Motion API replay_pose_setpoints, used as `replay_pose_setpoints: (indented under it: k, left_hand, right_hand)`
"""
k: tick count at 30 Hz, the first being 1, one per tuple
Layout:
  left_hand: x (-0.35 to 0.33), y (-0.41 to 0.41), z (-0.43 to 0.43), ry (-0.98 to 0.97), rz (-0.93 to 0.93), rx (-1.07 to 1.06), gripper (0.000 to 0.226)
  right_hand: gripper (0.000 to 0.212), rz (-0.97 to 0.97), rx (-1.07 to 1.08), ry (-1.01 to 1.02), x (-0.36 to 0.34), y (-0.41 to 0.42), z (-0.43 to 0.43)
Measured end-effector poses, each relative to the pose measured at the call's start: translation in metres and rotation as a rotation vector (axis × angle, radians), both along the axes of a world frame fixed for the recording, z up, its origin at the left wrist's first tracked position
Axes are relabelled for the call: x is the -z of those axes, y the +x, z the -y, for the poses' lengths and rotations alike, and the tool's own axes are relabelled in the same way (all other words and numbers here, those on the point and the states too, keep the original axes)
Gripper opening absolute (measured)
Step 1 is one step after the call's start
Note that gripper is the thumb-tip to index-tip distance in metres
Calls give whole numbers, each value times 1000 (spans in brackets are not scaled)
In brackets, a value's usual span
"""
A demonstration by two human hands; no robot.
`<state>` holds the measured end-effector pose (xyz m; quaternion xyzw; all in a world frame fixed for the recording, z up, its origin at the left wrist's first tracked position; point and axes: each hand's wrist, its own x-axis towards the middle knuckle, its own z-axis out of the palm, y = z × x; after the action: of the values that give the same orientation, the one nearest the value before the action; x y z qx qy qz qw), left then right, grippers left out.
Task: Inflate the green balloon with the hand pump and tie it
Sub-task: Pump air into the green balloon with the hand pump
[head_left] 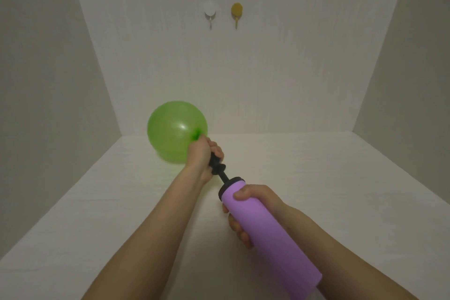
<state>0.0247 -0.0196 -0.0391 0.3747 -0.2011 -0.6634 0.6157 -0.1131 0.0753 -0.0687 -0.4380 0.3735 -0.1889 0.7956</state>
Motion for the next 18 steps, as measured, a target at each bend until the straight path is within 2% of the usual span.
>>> replay_pose_setpoints:
  k: [5, 11, 18]
  left_hand:
    - [14, -15, -12, 33, 8, 31, 38]
    - [0, 20, 16, 24, -9, -29, 33]
    - [23, -14, -9, 36, 12, 26, 37]
  right_hand:
    - [36, -18, 96, 31, -2, 11, 5]
    - [34, -4, 10, 42, 0, 1, -8]
    - [32, -32, 95, 53, -1, 11, 5]
